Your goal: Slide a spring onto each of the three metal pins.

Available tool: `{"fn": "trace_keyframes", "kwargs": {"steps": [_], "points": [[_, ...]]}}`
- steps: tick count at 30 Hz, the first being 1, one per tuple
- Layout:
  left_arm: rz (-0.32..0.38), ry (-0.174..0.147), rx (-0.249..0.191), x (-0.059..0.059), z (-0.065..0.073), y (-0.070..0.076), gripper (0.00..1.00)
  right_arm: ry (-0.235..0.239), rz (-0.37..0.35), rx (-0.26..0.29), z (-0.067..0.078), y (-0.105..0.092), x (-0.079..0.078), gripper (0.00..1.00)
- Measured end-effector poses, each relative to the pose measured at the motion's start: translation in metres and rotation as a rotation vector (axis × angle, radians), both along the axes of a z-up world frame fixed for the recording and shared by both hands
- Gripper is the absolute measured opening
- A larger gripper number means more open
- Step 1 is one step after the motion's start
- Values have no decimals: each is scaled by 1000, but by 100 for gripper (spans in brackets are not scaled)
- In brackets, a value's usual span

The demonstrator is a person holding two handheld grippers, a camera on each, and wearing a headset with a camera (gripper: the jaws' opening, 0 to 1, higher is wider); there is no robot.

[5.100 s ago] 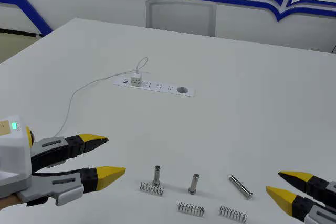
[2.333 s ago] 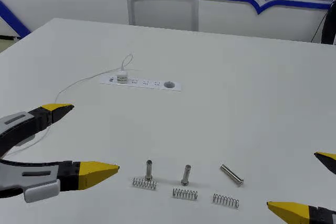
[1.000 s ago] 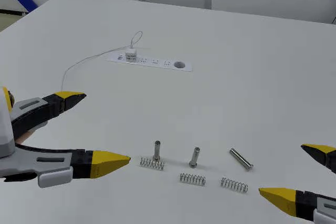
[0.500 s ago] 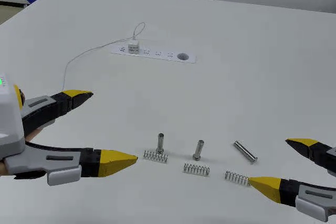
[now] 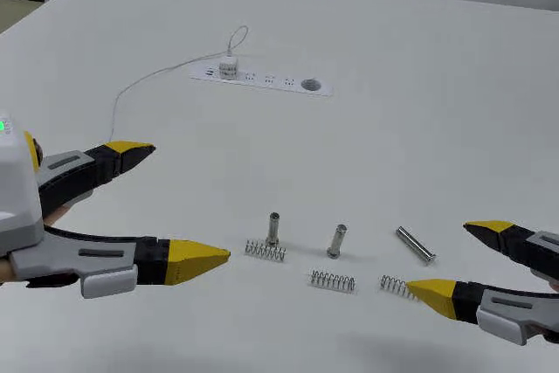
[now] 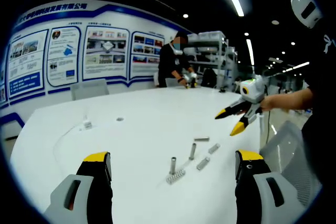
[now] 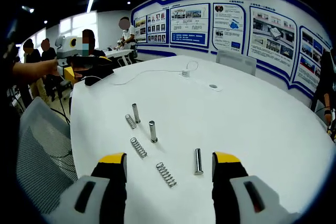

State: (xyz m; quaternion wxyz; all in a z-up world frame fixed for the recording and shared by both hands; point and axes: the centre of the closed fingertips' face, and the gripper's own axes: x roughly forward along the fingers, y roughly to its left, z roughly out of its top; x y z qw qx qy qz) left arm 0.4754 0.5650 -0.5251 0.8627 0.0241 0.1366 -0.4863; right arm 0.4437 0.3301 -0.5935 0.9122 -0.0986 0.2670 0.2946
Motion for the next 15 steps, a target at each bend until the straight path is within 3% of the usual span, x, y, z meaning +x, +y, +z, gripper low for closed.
{"fn": "trace_keyframes", "kwargs": {"steps": [12, 15], "points": [[-10, 1, 3, -3, 1, -4, 100, 36, 8, -43, -16, -5, 13, 62], [-8, 2, 5, -4, 1, -4, 100, 32, 16, -42, -19, -4, 19, 57]]}}
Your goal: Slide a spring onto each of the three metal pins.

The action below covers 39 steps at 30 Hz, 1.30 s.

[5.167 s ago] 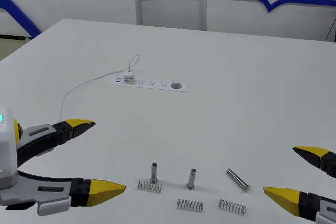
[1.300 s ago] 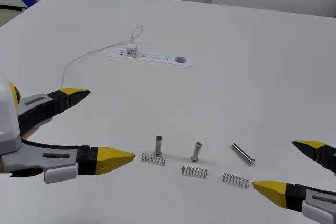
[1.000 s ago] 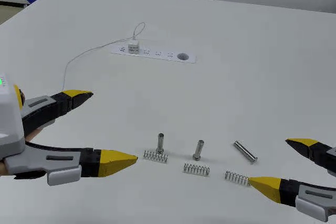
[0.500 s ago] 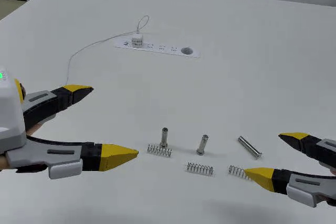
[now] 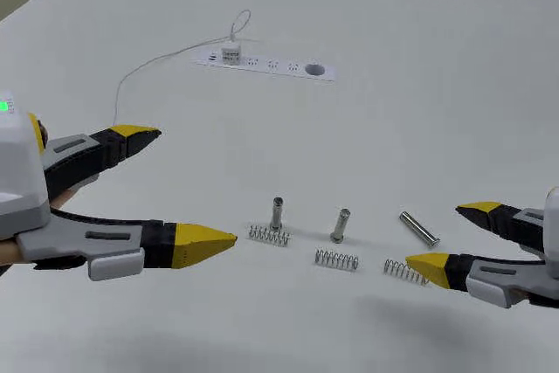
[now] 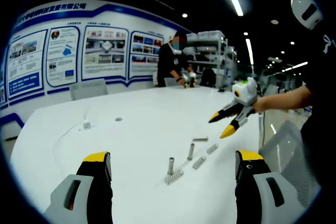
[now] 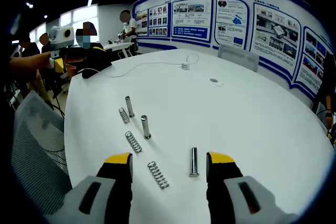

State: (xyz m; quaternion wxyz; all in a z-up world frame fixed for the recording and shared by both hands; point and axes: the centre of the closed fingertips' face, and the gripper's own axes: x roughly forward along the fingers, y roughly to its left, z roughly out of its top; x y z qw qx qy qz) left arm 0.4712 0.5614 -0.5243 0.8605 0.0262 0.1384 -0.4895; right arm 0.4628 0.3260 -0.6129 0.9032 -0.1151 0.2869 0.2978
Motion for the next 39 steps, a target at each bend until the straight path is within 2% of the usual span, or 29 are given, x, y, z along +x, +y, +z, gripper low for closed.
{"fn": "trace_keyframes", "kwargs": {"steps": [8, 10, 19, 29, 39], "points": [[2, 9, 8, -1, -4, 2, 100, 44, 25, -57, -16, 1, 10, 57], [8, 9, 5, 0, -3, 3, 100, 34, 36, -70, -17, 1, 13, 54], [7, 11, 5, 0, -4, 2, 100, 62, -13, -64, -30, -10, 32, 47], [9, 19, 5, 1, -7, 1, 100, 109, -19, -87, -45, -12, 34, 43], [18, 2, 5, 5, -4, 2, 100, 140, -30, -95, -58, -7, 45, 36]]}}
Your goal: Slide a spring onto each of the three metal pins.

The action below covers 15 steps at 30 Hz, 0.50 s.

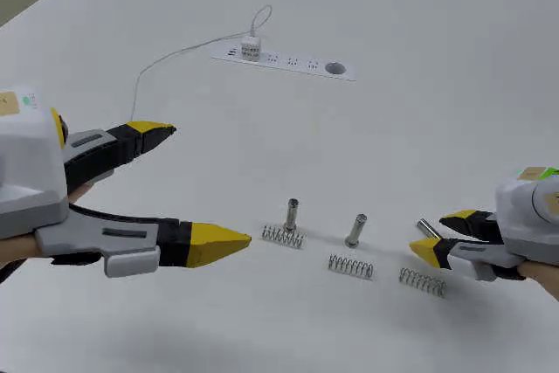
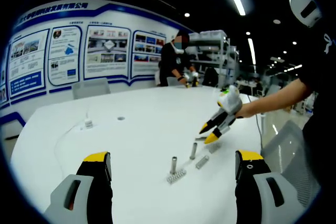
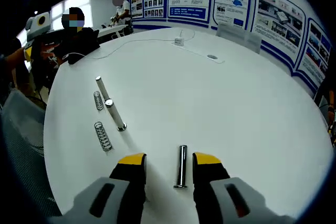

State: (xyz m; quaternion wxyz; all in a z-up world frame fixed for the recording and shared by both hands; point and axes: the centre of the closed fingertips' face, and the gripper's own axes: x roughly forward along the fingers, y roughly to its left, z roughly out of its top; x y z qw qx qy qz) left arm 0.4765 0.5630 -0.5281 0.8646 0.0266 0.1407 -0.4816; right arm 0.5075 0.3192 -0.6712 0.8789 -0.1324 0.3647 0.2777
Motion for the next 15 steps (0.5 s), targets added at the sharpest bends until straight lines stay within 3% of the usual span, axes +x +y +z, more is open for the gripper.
{"fn": "trace_keyframes", "kwargs": {"steps": [9, 15], "points": [[3, 9, 9, -1, -5, 2, 100, 30, -55, -10, -11, -3, 11, 32], [-3, 12, 13, -2, -7, 1, 100, 45, -90, -9, -14, -6, 15, 25]]}}
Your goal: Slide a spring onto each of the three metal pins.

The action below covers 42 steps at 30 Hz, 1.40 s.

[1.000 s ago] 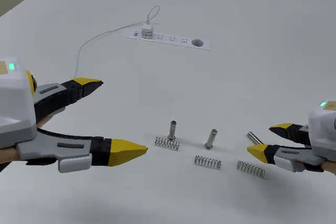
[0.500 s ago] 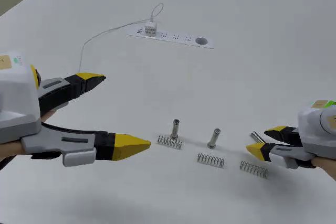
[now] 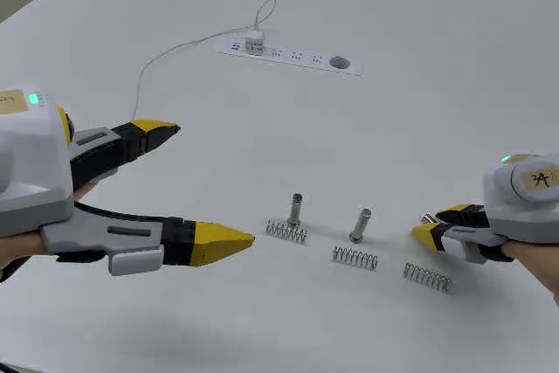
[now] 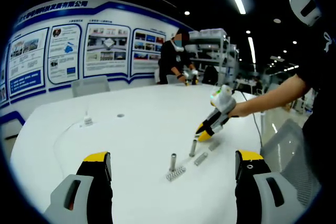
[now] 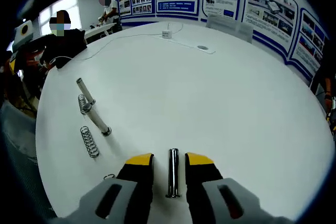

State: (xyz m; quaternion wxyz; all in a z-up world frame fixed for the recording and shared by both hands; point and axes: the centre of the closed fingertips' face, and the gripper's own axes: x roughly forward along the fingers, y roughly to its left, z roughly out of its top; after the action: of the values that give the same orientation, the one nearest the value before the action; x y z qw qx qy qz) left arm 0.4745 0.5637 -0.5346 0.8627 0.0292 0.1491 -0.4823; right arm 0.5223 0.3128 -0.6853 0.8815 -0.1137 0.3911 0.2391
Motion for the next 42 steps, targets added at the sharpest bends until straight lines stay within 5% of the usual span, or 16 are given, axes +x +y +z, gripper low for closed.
{"fn": "trace_keyframes", "kwargs": {"steps": [16, 42], "points": [[-13, -4, -3, 0, 2, -5, 100, 36, -60, 21, 0, -1, -2, 10], [-7, -22, -14, -3, 13, -4, 100, 62, -48, 16, 1, 14, -10, 7]]}}
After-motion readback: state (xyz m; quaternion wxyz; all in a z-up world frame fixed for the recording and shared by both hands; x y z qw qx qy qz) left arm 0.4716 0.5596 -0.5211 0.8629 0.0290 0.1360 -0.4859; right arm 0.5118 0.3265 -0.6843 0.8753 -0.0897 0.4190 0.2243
